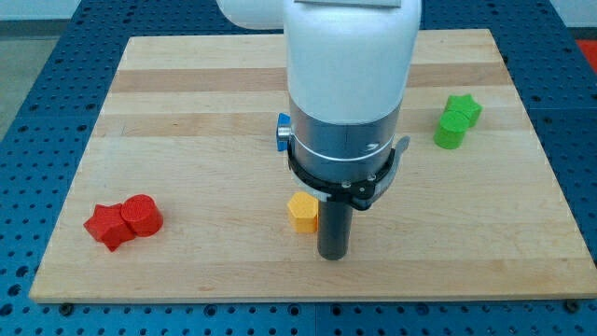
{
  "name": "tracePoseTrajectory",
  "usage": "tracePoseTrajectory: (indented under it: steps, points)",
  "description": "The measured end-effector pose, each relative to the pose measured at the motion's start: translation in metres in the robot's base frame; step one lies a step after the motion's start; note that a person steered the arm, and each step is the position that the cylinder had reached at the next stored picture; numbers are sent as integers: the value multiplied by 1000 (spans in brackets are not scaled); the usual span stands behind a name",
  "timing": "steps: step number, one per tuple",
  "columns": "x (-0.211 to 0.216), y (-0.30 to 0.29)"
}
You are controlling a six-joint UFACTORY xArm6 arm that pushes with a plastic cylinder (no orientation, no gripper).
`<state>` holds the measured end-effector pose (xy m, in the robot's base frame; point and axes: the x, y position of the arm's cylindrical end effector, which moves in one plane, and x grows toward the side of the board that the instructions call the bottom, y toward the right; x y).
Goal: Slide the yellow heart towards the center
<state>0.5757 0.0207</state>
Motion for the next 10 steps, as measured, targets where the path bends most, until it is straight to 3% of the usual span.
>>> tracePoseTrajectory:
  steps: [2, 3, 7, 10]
  points:
    - [1, -3]
    - [17, -32]
    - [40, -232]
    - [7, -257]
